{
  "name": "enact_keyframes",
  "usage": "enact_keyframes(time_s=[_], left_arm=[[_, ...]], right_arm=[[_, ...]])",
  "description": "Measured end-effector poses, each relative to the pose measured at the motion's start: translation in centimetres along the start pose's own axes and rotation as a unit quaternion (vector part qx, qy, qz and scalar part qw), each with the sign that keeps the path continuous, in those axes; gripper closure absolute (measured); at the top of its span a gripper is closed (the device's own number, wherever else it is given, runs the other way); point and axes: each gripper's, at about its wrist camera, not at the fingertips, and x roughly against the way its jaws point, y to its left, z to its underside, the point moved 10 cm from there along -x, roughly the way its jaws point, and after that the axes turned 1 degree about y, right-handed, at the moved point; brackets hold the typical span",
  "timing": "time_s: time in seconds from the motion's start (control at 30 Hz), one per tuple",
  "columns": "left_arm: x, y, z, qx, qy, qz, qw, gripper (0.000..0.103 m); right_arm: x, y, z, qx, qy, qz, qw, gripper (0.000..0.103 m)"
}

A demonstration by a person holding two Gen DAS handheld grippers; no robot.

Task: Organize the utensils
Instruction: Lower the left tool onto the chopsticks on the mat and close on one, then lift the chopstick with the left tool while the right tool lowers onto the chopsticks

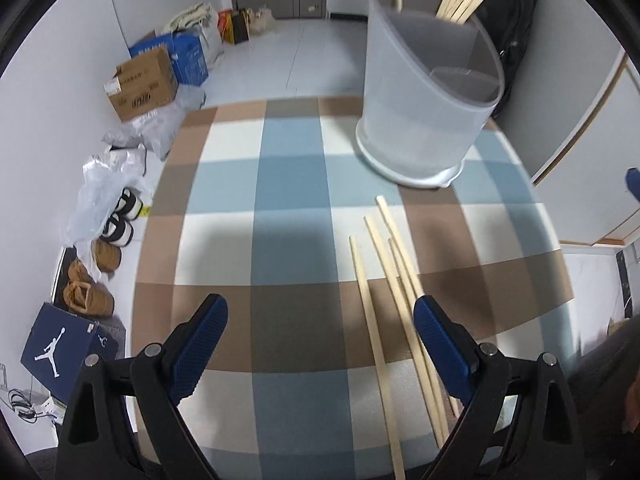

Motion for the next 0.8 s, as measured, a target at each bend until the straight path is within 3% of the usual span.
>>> enact_keyframes(time_s=[0.27, 0.33, 0.53, 0.8], left_arm=[[-1.9, -0.6, -0.1, -0.004, 0.033, -0.016, 0.9993, 0.015], [-2.4, -0.8, 0.1, -0.007, 0.045, -0.022, 0.9987, 0.025], [-3.2, -1.1, 0.2, -0.009, 0.06, -0.029, 0.9977, 0.038], [-3.4, -1.6, 0.0, -0.001, 0.071, -0.021, 0.9972, 0.049]], right_arm=[[-1.8, -0.7, 0.7, -0.023, 0.031, -0.01, 0.999, 0.0], [-2.0, -0.9, 0.8, -0.029, 0.035, -0.012, 0.999, 0.0], [-2.4, -1.5, 0.8, -0.041, 0.042, -0.015, 0.998, 0.0], [-2.9, -1.9, 0.9, -0.059, 0.052, -0.022, 0.997, 0.0]])
